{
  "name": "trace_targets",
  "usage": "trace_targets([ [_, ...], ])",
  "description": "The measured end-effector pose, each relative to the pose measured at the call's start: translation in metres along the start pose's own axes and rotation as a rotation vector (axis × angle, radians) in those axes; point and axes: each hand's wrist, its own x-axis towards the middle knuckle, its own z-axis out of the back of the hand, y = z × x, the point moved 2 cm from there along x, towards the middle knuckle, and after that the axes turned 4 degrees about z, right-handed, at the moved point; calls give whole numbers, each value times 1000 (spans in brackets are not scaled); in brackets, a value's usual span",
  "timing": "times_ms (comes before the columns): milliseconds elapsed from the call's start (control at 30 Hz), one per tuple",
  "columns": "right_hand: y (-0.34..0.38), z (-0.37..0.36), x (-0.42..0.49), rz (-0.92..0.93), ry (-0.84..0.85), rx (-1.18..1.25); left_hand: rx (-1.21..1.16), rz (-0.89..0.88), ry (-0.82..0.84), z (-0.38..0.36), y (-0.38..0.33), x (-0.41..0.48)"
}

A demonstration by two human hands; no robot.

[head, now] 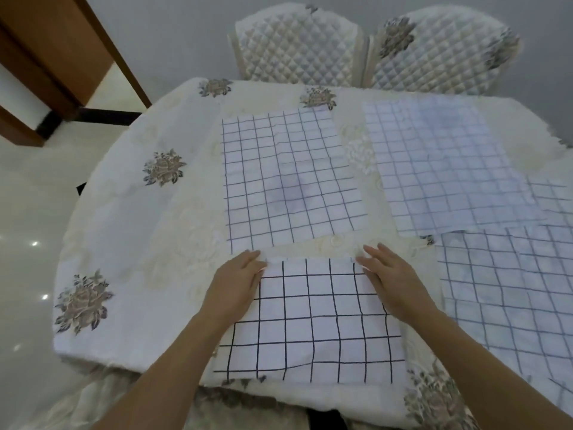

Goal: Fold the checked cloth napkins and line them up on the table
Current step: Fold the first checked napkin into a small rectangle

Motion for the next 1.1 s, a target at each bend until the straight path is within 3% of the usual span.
trace_targets([
  [167,-10,-15,8,-78,24,-39,81,3,-67,-6,2,26],
  [300,2,-11,-2,-138,4,-81,89,1,-149,5,-12,-8],
  [400,32,-11,-31,-90,-65,-98,127,-75,-41,-11,-28,-64],
  [500,57,-31,-59,-35,30,-100,231,-58,98,-38,-30,-91],
  [700,45,-49,-67,-206,39,-198,307,-57,81,-53,-14,-60],
  [867,46,-49,-69,-245,24,-254,332,-113,83,-55,-2,-39],
  [1033,80,-55,-67,-130,-9,-232,307,-76,61,-44,-13,-36],
  [1100,88,-60,-65,-131,-8,-221,300,-144,47,-43,-26,-59],
])
